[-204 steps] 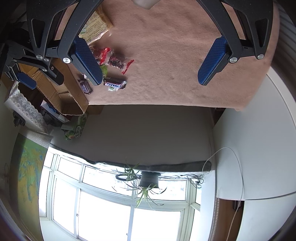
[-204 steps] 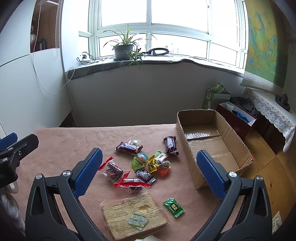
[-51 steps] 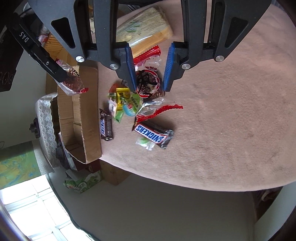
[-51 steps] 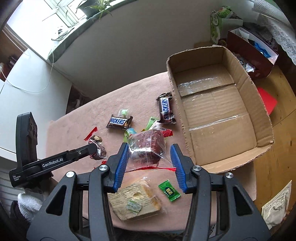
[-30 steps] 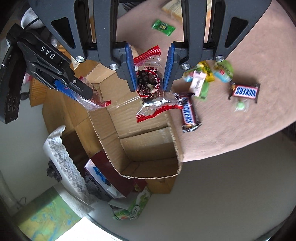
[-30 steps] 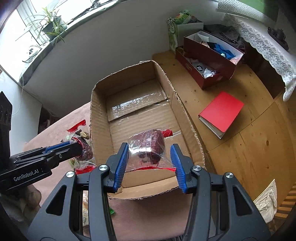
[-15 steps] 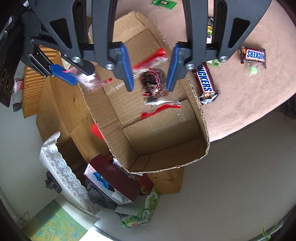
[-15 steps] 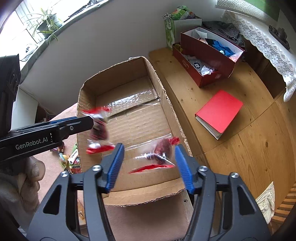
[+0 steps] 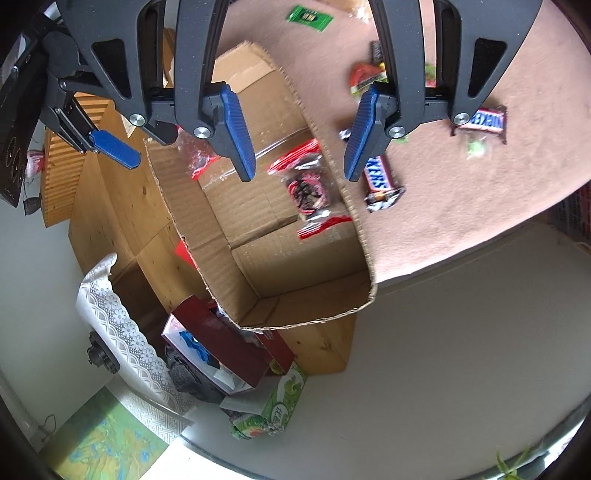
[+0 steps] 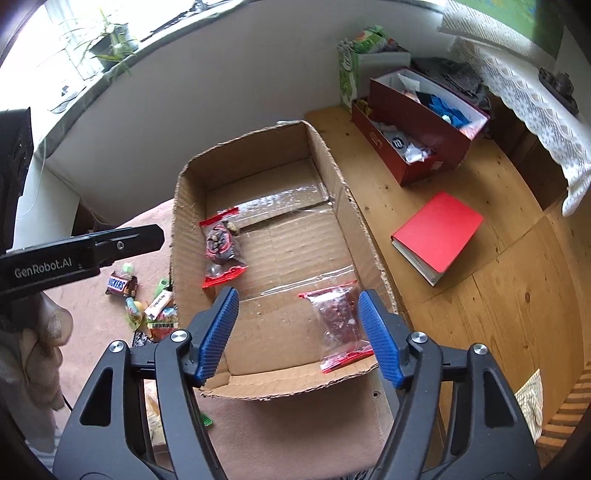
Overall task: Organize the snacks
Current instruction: 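Carry both bags into the cardboard box and open both tools, then move the right tool to the bagged bread slice and close on it, then carry the bagged bread into the box and open the right tool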
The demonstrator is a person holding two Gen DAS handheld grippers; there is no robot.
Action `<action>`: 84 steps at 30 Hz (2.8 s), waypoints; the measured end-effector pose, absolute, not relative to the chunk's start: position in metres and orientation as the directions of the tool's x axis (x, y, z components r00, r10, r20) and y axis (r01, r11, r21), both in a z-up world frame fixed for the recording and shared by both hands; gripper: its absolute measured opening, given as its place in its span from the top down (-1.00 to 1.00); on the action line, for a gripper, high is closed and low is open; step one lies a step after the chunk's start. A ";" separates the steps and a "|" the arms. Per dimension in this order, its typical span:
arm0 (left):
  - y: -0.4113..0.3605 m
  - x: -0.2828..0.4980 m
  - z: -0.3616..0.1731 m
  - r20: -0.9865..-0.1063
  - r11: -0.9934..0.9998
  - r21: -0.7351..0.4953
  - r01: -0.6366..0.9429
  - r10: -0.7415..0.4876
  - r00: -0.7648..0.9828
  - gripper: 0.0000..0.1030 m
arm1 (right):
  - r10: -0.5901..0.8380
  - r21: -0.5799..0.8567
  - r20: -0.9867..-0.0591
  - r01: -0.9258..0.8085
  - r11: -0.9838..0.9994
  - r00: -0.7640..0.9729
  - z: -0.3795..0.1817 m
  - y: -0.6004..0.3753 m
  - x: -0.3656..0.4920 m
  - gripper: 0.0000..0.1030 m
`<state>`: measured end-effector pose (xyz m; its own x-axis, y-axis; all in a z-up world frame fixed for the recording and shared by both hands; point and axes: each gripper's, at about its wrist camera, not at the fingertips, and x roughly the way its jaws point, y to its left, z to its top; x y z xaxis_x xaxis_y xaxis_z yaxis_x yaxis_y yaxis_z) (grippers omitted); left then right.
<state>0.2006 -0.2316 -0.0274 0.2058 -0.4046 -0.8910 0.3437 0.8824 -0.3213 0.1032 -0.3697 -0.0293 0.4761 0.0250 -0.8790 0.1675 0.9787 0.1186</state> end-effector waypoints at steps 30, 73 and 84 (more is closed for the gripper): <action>-0.049 0.030 -0.107 -0.879 0.876 -0.477 -0.068 -0.475 0.041 0.05 | 0.264 0.220 -0.922 -0.180 0.959 0.284 -0.099 -0.219 0.016 -0.37; -0.080 0.028 -0.098 -0.876 0.879 -0.473 0.056 -0.476 0.072 0.17 | 0.425 0.405 -0.892 -0.145 0.903 0.153 -0.112 -0.198 0.031 -0.07; -0.084 0.052 -0.067 -0.858 0.867 -0.486 0.106 -0.497 0.134 0.17 | 0.416 0.388 -0.874 -0.152 0.909 0.253 -0.062 -0.214 0.048 -0.07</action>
<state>0.0518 -0.0841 -0.0673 0.1338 -0.4968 -0.8575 0.1062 0.8675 -0.4860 0.0481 -0.2136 -0.0616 0.2534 0.4157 -0.8735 -0.1517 0.9089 0.3885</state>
